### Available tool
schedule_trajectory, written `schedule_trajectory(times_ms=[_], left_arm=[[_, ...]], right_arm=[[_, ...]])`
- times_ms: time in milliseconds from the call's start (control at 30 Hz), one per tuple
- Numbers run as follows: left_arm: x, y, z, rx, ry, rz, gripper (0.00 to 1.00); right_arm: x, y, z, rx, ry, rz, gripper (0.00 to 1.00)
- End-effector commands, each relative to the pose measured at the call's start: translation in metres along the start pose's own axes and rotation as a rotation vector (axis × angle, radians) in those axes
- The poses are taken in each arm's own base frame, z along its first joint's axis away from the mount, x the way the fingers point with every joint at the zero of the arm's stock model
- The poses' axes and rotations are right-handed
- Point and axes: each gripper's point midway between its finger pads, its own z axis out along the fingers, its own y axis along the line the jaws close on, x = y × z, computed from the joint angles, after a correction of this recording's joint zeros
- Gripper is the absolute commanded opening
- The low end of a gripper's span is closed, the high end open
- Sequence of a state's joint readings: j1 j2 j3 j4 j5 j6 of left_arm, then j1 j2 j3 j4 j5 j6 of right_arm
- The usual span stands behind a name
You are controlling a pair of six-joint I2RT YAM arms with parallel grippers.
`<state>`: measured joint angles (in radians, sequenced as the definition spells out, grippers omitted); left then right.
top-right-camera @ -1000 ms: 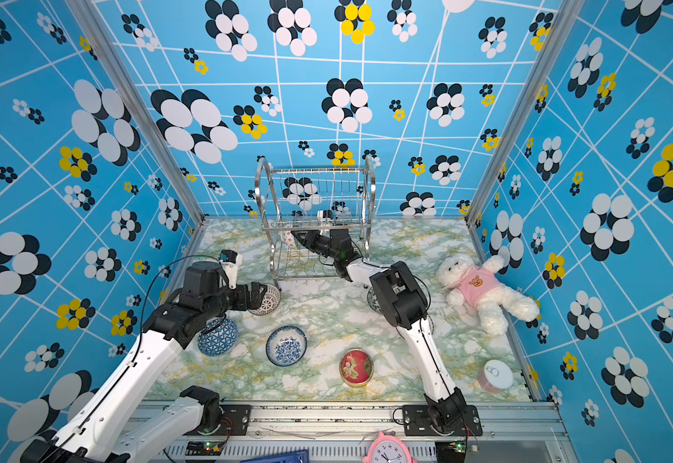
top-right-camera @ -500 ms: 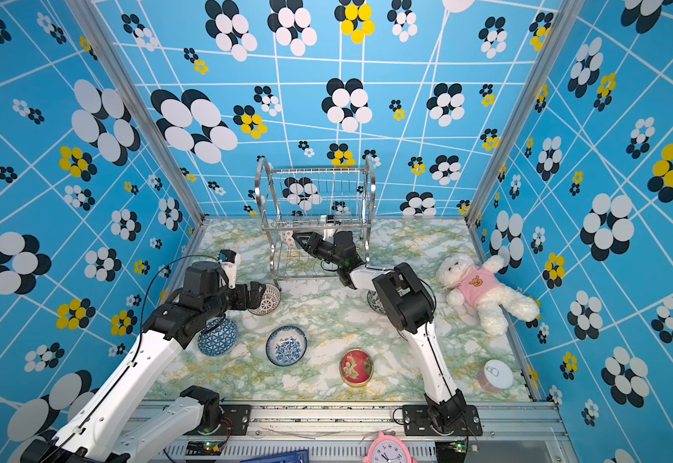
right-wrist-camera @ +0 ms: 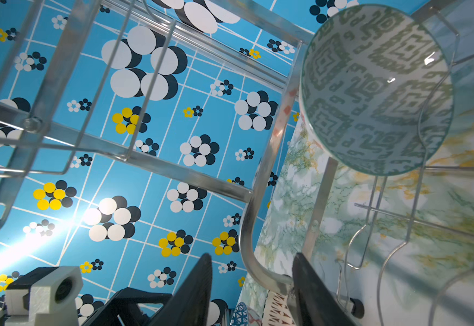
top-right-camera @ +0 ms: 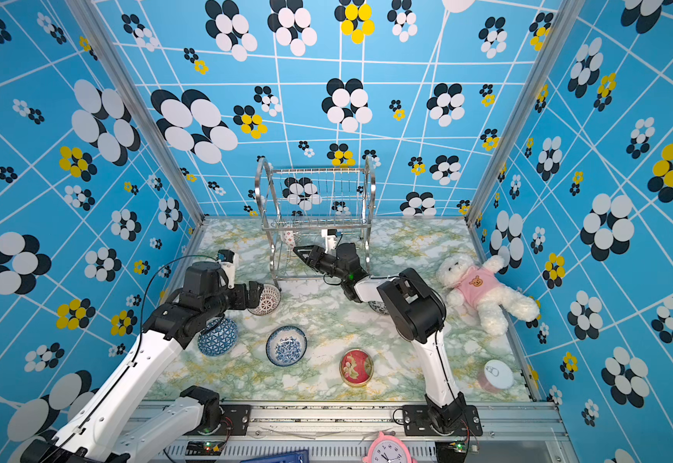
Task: Load bowls into a dish rack
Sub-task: Place the bowl in the dish rack, then pick up the bowl from the middle-right of the table.
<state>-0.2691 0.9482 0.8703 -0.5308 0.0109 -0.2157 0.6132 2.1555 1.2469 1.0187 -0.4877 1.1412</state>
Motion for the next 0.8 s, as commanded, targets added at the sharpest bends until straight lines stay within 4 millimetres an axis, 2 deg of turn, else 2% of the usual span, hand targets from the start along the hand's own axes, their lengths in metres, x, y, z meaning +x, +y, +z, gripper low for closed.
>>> schedule_trajectory(times_ms=[0, 300, 533, 633, 767], left_arm=[[0.002, 0.000, -0.004, -0.007, 0.005, 0.015, 0.98], [0.008, 0.005, 0.003, -0.044, 0.043, 0.016, 0.95], [0.013, 0.005, 0.008, -0.064, 0.068, 0.031, 0.94], [0.016, 0.005, 0.010, -0.075, 0.082, 0.044, 0.94], [0.019, 0.007, 0.011, -0.102, 0.097, 0.061, 0.94]], right_arm=[[0.002, 0.034, -0.006, -0.069, -0.009, -0.038, 0.48], [0.046, 0.043, -0.019, -0.049, 0.066, -0.046, 0.47], [0.099, 0.045, -0.028, -0.022, 0.148, -0.065, 0.45], [0.119, 0.041, -0.038, 0.012, 0.183, -0.081, 0.45], [0.134, 0.030, -0.054, 0.082, 0.221, -0.127, 0.45]])
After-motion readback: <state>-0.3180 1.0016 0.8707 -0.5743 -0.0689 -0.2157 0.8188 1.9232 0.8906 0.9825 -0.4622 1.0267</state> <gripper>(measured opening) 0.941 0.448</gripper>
